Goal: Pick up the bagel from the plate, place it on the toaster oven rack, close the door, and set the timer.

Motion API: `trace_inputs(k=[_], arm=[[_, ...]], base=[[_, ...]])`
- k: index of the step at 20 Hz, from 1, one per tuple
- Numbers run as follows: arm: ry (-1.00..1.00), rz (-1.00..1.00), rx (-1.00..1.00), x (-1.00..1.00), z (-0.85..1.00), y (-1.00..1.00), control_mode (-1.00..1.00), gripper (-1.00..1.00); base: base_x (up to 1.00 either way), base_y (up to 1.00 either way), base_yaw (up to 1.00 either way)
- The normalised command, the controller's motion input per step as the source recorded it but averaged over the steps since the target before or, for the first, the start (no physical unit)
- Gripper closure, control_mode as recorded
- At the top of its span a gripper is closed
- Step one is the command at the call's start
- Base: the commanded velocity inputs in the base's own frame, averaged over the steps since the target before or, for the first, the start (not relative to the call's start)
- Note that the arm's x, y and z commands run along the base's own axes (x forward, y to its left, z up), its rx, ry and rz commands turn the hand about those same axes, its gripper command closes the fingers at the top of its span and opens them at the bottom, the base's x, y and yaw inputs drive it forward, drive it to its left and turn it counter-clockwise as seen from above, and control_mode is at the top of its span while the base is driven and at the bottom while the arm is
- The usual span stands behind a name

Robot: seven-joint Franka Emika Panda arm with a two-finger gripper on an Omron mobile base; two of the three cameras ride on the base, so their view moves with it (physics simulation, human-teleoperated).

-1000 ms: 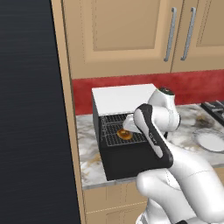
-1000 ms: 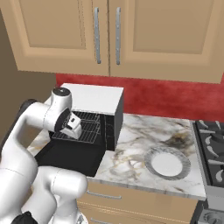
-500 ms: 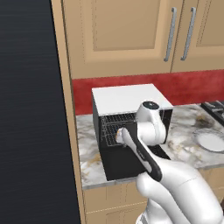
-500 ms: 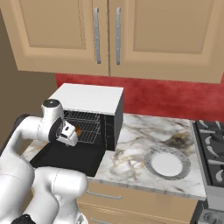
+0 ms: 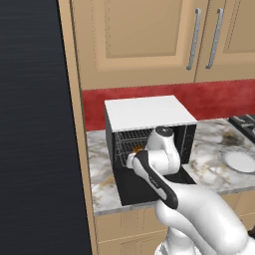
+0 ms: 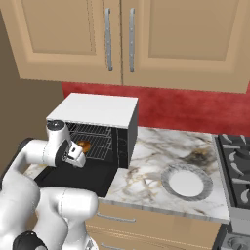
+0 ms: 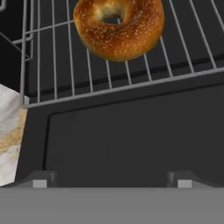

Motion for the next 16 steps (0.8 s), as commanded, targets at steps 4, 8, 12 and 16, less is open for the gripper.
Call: trace_inputs(k=[4, 8, 12, 16], arm=[[0.0, 0.0, 0.0, 0.3, -0.28, 0.06, -1.0, -1.0], [-0.05, 0.0, 0.0, 0.19, -0.18, 0.04, -1.0, -1.0], [-0.08, 0.0, 0.0, 0.19, -0.12, 0.08, -1.0, -1.0], [-0.09, 0.0, 0.0, 0.21, -0.16, 0.06, -1.0, -1.0]], base=[[0.0, 0.0, 0.0], [0.0, 0.0, 0.0], [0.0, 0.0, 0.0], [0.0, 0.0, 0.0]])
